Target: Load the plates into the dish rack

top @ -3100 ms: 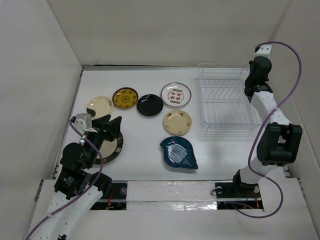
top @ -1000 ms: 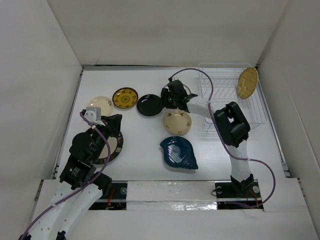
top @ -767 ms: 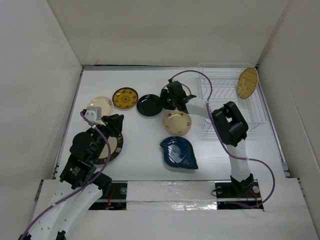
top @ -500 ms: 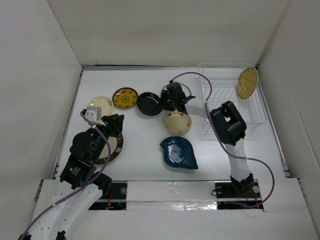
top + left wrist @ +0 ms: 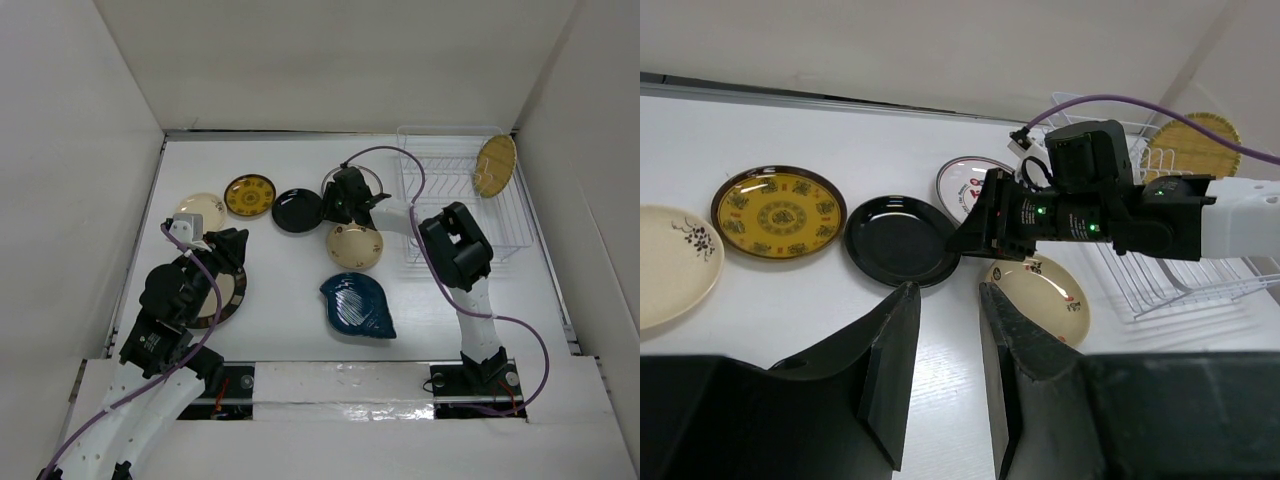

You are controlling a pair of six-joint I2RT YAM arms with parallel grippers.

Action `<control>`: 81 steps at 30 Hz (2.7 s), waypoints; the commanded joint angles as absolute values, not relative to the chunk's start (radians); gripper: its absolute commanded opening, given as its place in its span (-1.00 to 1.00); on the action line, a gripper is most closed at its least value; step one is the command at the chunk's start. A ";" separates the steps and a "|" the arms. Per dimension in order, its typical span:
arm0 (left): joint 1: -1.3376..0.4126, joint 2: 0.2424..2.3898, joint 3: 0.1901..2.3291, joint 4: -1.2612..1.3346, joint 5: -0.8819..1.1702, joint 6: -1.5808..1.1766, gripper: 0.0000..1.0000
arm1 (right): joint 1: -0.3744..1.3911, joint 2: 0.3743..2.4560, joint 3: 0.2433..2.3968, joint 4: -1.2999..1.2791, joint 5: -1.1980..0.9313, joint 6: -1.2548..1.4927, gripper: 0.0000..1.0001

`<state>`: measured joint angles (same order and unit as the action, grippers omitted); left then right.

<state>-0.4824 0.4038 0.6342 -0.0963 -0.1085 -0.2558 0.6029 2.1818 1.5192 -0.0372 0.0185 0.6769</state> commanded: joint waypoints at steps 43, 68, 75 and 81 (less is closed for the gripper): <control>-0.503 0.232 0.629 -0.061 -0.097 -0.258 -0.41 | 0.120 1.565 1.399 0.176 0.824 -0.299 -1.00; -0.512 0.261 0.627 -0.061 -0.117 -0.258 -0.40 | 0.012 1.775 1.467 0.239 0.821 -0.436 -1.00; -0.512 0.261 0.626 -0.061 -0.117 -0.258 -0.40 | -0.011 1.769 1.491 0.186 0.755 -0.384 -1.00; -0.512 0.264 0.626 -0.061 -0.115 -0.259 -0.40 | -0.011 1.808 1.422 0.176 0.729 -0.324 -1.00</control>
